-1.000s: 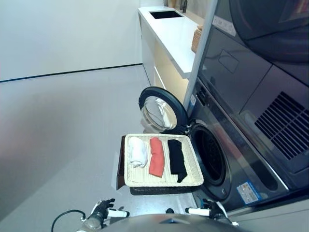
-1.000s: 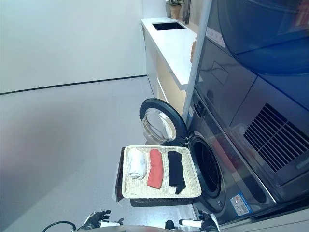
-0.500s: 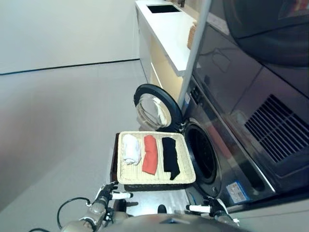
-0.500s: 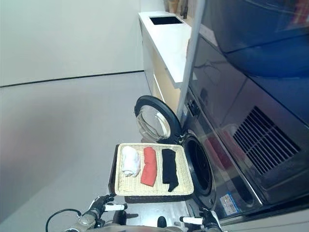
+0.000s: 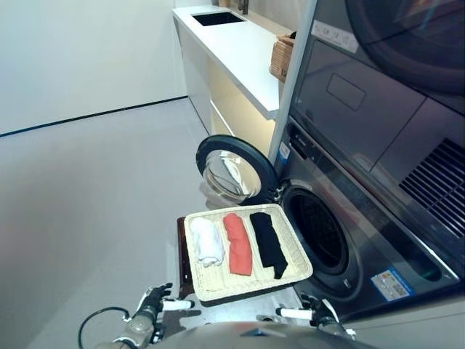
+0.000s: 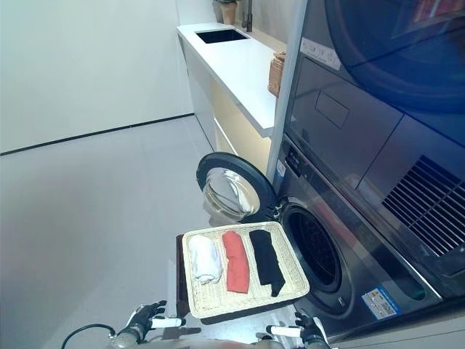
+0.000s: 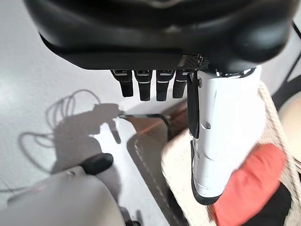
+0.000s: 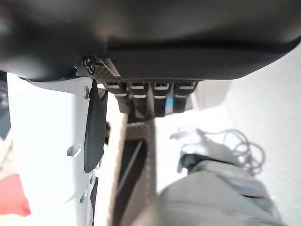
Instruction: Pick up the clothes and place them into the washing machine
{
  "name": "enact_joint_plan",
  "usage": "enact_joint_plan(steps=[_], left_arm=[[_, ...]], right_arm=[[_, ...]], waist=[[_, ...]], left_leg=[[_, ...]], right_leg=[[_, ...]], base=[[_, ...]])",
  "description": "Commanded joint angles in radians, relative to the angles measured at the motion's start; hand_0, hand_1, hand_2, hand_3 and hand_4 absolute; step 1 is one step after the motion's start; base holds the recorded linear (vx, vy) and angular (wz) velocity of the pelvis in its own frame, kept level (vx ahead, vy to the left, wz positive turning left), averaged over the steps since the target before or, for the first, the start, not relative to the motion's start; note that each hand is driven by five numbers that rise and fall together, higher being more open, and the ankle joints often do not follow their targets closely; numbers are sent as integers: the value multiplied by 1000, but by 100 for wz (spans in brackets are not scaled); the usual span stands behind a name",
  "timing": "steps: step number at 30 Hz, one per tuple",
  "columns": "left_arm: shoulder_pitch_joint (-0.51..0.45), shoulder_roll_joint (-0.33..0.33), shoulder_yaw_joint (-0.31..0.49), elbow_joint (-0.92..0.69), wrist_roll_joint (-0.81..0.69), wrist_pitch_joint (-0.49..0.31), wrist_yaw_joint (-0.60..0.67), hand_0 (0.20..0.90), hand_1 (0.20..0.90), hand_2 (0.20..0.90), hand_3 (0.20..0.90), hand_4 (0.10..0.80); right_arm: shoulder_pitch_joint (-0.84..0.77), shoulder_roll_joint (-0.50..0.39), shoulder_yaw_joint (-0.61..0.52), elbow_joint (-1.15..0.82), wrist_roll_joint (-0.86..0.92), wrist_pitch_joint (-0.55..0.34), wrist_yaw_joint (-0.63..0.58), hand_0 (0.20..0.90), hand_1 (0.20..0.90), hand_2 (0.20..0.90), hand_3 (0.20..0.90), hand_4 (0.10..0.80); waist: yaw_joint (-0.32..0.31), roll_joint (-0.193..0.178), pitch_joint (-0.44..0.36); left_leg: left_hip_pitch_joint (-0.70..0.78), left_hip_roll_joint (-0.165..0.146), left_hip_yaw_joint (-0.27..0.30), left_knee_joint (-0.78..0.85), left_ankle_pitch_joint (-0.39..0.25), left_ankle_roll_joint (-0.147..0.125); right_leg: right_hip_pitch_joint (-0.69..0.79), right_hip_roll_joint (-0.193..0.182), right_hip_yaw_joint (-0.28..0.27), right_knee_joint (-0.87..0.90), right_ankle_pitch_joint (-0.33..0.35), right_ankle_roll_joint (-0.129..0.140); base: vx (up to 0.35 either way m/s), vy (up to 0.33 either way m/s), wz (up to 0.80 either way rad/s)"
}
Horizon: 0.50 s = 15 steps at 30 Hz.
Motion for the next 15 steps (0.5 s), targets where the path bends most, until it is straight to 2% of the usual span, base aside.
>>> enact_joint_plan(steps=[1,3,6,8,9,10,13,15], left_arm=[[-45,-4,62,4,-38,-39,12,900,900,900,900,800],[-28,-21,66,-3,-40,-44,2,900,900,900,900,800],[-20,-26,55,-13,-34,-49,-8,900,900,900,900,800],[-24,-24,41,-27,-25,-53,-9,900,900,900,900,800],[-38,-23,28,-36,-28,-56,-4,900,900,900,900,800],[-57,-21,20,-73,-57,-66,7,900,900,900,900,800],[-58,-16,39,-155,-137,-96,32,900,900,900,900,800],[-98,-6,26,-170,-172,-116,56,900,900,900,900,800]], right_arm=[[-53,-48,-27,-5,25,-28,-33,900,900,900,900,800],[-54,-54,-31,-8,30,-30,-33,900,900,900,900,800],[-63,-59,-28,-11,29,-32,-32,900,900,900,900,800],[-75,-72,-28,-24,27,-35,-37,900,900,900,900,800],[-93,-86,-26,-37,29,-37,-45,900,900,900,900,800],[-135,-111,-5,-49,20,-38,-62,900,900,900,900,800],[-213,-141,23,-81,2,-38,-105,900,900,900,900,800],[-303,-154,50,-88,31,-40,-126,900,900,900,900,800]], waist=[[21,-11,-20],[29,-16,-34],[30,-18,-29],[31,-21,-5],[28,-26,21],[33,-31,53],[43,-15,64],[43,-12,100]], left_leg=[[-52,45,-24,0,-7,-96],[-52,49,-18,-7,-9,-108],[-50,54,-23,-7,-10,-114],[-59,58,-26,12,-12,-121],[-116,53,-11,84,-18,-129],[-212,44,2,154,-17,-140],[-263,50,-17,98,-2,-122],[-346,54,-19,122,13,-121]], right_leg=[[47,-16,-21,-77,49,4],[91,-22,-51,-138,53,9],[103,-19,-59,-138,44,4],[110,-21,-77,-139,39,0],[104,-34,-95,-140,45,0],[71,-43,-114,-136,49,-3],[-26,-33,-112,-115,50,-4],[-128,-34,-104,-67,53,-13]], base=[[155,-76,15],[131,-78,8],[99,-70,17],[1,-62,22],[-218,-54,31],[-239,-70,46],[-160,-54,45],[-302,-29,-11]])
